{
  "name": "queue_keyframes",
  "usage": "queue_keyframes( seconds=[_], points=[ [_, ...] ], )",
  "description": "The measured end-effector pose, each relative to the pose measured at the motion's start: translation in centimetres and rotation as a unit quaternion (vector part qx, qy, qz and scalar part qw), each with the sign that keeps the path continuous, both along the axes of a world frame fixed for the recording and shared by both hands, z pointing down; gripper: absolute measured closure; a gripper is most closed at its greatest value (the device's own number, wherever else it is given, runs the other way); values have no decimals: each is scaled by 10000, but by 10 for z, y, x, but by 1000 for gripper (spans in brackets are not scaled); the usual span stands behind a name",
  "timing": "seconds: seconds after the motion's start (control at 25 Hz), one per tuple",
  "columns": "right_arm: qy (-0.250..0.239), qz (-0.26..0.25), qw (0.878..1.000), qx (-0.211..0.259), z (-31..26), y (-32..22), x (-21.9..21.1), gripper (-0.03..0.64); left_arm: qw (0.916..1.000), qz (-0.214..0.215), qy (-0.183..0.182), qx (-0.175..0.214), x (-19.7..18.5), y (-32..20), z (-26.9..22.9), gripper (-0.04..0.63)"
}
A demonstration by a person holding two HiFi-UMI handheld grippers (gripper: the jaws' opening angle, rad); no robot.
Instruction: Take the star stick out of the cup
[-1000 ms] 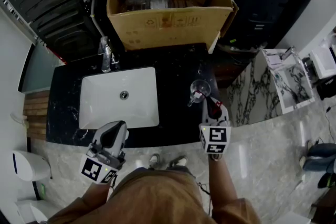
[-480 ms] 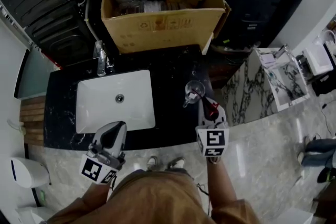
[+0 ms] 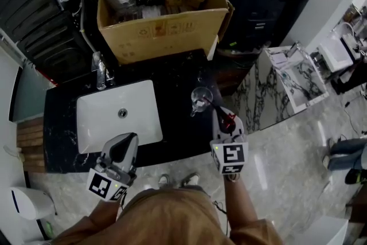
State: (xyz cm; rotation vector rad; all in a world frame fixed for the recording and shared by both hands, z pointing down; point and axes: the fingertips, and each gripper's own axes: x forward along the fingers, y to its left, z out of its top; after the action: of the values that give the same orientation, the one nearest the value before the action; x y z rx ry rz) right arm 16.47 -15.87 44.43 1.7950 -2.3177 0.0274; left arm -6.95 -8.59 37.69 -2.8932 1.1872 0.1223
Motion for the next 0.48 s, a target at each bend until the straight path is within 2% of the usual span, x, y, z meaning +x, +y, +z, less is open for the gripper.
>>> queue_keyframes(
  seconds=[0.48],
  points=[
    [13,141,9998,118,-17,25,1,603,9996,261,57,69,4,6,-3,594]
  ],
)
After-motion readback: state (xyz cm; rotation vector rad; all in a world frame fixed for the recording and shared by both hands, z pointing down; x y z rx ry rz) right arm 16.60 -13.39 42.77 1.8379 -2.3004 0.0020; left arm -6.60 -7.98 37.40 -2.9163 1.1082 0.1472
